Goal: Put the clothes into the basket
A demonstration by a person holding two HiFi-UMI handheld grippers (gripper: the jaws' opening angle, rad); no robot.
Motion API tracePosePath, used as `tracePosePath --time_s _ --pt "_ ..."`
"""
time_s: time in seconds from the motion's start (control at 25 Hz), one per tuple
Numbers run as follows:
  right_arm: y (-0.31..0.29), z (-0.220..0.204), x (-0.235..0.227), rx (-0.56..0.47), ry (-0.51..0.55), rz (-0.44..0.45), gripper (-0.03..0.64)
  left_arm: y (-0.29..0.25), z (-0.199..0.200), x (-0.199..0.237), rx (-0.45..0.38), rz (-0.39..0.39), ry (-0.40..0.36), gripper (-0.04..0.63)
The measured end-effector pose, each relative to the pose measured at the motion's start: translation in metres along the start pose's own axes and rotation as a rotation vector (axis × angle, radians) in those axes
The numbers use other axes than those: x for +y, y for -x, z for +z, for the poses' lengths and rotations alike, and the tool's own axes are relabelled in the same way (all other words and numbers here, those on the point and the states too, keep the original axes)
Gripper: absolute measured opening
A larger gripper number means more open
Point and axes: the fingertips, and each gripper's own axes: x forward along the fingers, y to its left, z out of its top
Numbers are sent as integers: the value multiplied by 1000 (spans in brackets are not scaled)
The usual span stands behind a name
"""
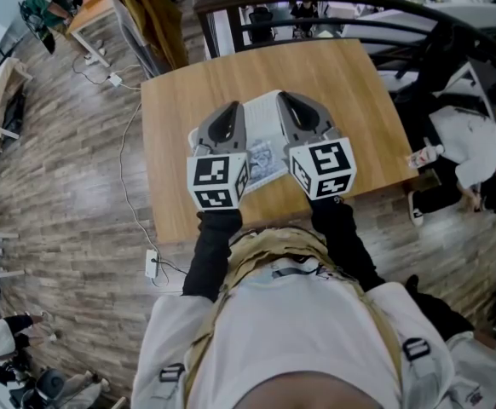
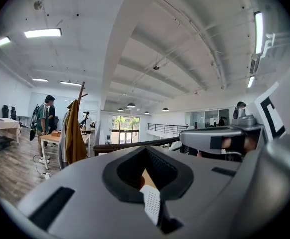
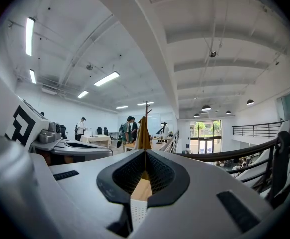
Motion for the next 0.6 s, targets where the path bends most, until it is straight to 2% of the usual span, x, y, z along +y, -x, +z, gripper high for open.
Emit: tracePosePath --time_s 0.36,0.6 --pt "8 3 1 -9 -1 0 21 5 4 -7 -12 -21 36 1" --pt "12 3 2 -12 -5 3 21 9 4 -8 -15 -8 46 1"
